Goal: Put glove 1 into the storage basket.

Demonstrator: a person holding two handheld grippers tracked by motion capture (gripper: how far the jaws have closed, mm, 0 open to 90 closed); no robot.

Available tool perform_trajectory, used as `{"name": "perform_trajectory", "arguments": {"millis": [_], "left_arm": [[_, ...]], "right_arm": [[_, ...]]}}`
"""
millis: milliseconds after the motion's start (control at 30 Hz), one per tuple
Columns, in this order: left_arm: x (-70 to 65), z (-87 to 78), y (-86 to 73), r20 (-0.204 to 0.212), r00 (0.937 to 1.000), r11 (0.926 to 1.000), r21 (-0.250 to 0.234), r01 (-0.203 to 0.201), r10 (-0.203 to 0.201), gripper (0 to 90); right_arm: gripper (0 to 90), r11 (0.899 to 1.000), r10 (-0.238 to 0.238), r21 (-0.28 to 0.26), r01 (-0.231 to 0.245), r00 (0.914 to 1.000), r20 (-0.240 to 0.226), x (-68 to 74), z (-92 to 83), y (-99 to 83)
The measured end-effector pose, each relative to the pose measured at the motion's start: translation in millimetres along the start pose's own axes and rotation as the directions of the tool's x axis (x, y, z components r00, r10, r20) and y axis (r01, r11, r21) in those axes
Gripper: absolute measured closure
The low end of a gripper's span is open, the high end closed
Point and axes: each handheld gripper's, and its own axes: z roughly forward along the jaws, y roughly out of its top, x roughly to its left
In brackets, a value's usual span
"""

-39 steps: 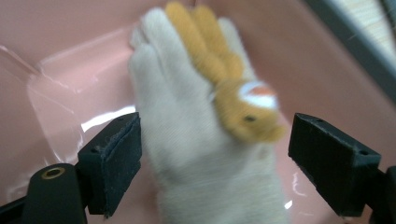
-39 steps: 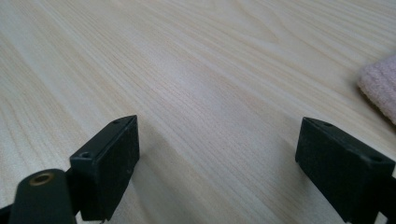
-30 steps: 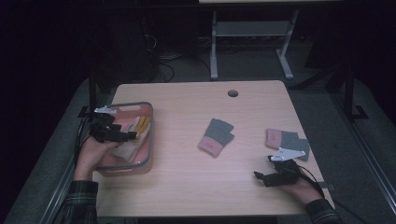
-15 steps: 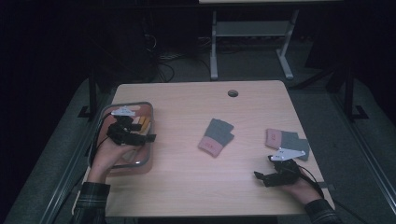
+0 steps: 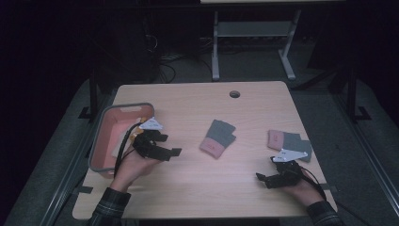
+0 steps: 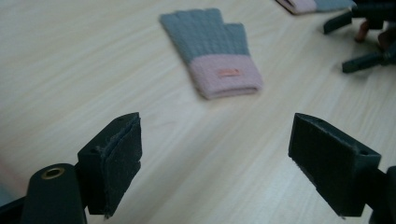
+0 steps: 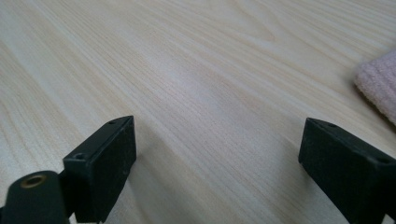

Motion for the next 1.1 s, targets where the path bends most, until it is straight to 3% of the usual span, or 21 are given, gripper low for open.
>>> {"name": "perform_trajectory", "arguments": {"millis": [100, 233, 433, 533, 600, 767, 900, 1033, 1100], "left_arm": [[-10.9, 8.8, -1.2, 0.019, 0.9994, 0.9994, 0.014, -0.030, 0.030, 16.8], [-25.2, 21.5, -6.4, 0.031, 0.9988, 0.9992, 0.018, -0.037, 0.037, 16.8], [-38.5, 40.1, -28.0, 0.018, 0.9967, 0.9965, 0.028, -0.079, 0.079, 16.7], [-41.8, 47.5, -42.7, -0.008, 0.9956, 0.9941, 0.056, -0.093, 0.093, 16.7], [-42.7, 49.0, -48.4, -0.001, 0.9969, 0.9956, 0.051, -0.079, 0.079, 16.7], [-43.1, 51.7, -62.5, -0.001, 0.9956, 0.9942, 0.054, -0.094, 0.094, 16.6], [-43.2, 56.4, -73.9, -0.017, 0.9871, 0.9834, 0.091, -0.157, 0.159, 14.5], [-43.2, 57.8, -80.0, -0.018, 0.9820, 0.9800, 0.070, -0.186, 0.188, 12.7], [-42.5, 59.2, -82.3, -0.018, 0.9800, 0.9792, 0.047, -0.197, 0.198, 12.1]], "right_arm": [[10.8, 1.000, -0.001, -0.001, 0.001, 1.0000, 0.000, -0.1, 0.1, 0.0], [10.9, 1.000, -0.003, 0.000, 0.003, 1.0000, -0.002, -0.2, 0.1, 0.1], [11.0, 1.000, 0.001, 0.001, -0.001, 1.0000, -0.003, 0.0, 0.0, 0.1], [11.0, 1.000, 0.000, 0.001, 0.000, 1.0000, -0.003, 0.0, 0.0, 0.1], [11.0, 1.000, 0.000, 0.002, 0.000, 1.0000, -0.004, -0.1, 0.1, 0.2], [11.0, 1.000, 0.000, 0.003, 0.000, 1.0000, -0.001, 0.1, -0.2, 0.4], [11.0, 1.000, -0.008, 0.017, 0.008, 1.0000, -0.004, -0.1, -0.3, 2.0], [13.5, 0.999, -0.028, 0.036, 0.027, 0.9996, 0.012, 0.7, -2.5, 5.4], [14.3, 1.000, -0.013, 0.026, 0.012, 0.9998, 0.017, 0.2, -4.5, 8.2]]}}
